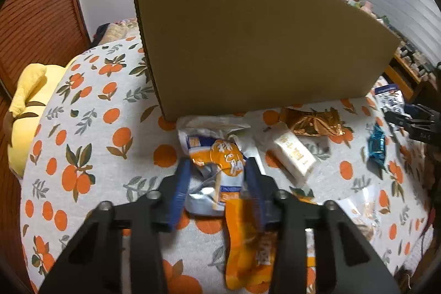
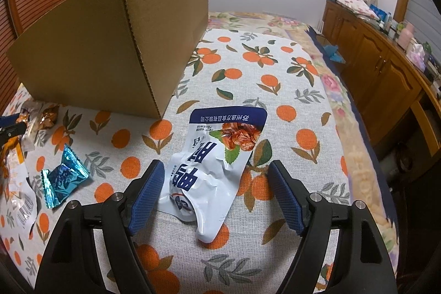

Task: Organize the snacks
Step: 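Grasp the silver-and-orange pouch with the left tool while the right tool grasps the duck-neck pouch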

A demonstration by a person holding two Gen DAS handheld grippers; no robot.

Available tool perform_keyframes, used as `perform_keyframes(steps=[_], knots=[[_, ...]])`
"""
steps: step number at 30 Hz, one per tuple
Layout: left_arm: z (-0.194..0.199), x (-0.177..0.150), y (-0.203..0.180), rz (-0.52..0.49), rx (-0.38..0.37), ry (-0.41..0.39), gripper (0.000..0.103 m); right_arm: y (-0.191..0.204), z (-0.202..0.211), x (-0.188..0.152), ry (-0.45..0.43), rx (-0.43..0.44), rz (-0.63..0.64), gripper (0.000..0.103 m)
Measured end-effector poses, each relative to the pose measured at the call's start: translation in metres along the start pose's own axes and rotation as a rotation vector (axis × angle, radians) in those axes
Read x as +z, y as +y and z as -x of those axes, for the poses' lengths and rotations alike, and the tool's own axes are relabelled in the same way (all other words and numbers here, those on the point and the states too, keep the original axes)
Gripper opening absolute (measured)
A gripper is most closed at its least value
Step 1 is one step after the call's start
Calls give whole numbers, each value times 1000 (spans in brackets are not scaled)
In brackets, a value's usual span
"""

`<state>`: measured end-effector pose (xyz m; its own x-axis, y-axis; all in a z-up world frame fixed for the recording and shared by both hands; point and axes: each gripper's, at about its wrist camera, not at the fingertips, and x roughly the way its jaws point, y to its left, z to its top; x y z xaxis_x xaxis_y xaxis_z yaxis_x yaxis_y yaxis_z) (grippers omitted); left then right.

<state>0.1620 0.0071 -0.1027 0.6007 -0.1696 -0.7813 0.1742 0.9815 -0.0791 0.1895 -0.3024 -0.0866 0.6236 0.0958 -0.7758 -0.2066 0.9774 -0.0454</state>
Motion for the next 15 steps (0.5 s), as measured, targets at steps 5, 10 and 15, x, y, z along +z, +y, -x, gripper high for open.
perform_keyframes(steps=[5,10,15], knots=[[11,-5,3,-4,-5,-31,35,0,0,0,0,0,0,80],[27,-7,6,10,-26,-70,32,0,0,0,0,0,0,80],[36,-6,2,-11,-29,-93,31,0,0,0,0,0,0,80]])
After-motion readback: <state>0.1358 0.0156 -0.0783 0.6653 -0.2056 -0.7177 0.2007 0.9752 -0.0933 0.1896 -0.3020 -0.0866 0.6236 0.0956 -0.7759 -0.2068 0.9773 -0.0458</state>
